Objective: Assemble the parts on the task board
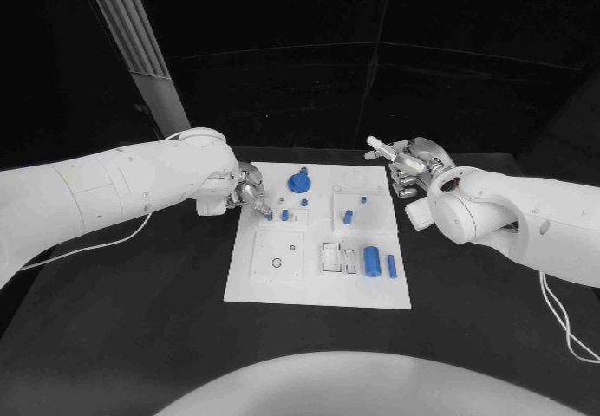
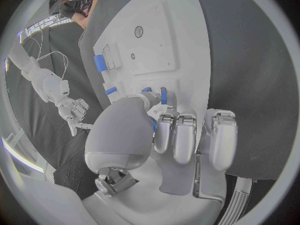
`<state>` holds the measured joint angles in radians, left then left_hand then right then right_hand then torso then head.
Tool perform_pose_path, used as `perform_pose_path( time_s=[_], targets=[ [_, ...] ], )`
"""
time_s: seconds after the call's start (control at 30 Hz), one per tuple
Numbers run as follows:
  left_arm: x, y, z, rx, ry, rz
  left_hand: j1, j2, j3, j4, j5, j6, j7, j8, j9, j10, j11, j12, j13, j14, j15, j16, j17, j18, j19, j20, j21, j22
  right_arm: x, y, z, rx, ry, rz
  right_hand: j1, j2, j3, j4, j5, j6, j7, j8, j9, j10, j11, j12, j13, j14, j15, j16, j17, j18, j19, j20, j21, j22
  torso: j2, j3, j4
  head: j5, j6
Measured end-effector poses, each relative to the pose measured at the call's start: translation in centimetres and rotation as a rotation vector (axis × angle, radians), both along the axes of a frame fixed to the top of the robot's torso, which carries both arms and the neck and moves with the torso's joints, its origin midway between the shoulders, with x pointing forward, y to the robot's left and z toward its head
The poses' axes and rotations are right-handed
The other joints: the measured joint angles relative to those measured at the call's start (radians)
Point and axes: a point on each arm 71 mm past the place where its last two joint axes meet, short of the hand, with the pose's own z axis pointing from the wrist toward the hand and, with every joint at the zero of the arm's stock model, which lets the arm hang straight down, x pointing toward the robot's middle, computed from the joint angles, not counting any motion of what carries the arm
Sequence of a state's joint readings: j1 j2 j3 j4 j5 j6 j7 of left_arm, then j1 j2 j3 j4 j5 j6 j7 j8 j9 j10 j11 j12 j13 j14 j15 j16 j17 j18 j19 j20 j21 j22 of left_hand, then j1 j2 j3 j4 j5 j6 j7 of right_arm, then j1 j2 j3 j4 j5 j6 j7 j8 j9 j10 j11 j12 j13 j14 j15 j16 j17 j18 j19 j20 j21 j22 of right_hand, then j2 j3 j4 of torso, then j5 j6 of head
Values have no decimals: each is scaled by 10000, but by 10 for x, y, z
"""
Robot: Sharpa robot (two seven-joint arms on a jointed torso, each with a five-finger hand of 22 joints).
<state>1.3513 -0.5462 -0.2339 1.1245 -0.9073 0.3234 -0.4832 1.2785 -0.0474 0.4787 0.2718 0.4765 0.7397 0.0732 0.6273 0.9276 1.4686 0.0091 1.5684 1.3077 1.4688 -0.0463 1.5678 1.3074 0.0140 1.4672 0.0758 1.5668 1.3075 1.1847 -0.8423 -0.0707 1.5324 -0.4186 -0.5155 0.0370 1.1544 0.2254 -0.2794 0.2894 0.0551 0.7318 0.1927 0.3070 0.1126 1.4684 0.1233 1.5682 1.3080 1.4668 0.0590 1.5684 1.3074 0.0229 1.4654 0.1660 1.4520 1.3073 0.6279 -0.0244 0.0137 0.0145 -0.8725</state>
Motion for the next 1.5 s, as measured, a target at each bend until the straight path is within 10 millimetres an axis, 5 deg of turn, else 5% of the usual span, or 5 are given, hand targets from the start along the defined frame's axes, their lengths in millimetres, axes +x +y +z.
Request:
perform_pose_path(
  time_s=[1.5],
  targets=[
    [1,-4,-3,122,249,-144,29,28,33,26,-119,-32,34,11,-2,0,0,0,0,0,0,0,0,0,0,0,0,0,-1,1,0,16,1,36,0,0,0,0,0,0,0,0,4,0,0,0,0,0,0,0,0,0,0,0,0,0,0,1,3,-10,0]
  ],
)
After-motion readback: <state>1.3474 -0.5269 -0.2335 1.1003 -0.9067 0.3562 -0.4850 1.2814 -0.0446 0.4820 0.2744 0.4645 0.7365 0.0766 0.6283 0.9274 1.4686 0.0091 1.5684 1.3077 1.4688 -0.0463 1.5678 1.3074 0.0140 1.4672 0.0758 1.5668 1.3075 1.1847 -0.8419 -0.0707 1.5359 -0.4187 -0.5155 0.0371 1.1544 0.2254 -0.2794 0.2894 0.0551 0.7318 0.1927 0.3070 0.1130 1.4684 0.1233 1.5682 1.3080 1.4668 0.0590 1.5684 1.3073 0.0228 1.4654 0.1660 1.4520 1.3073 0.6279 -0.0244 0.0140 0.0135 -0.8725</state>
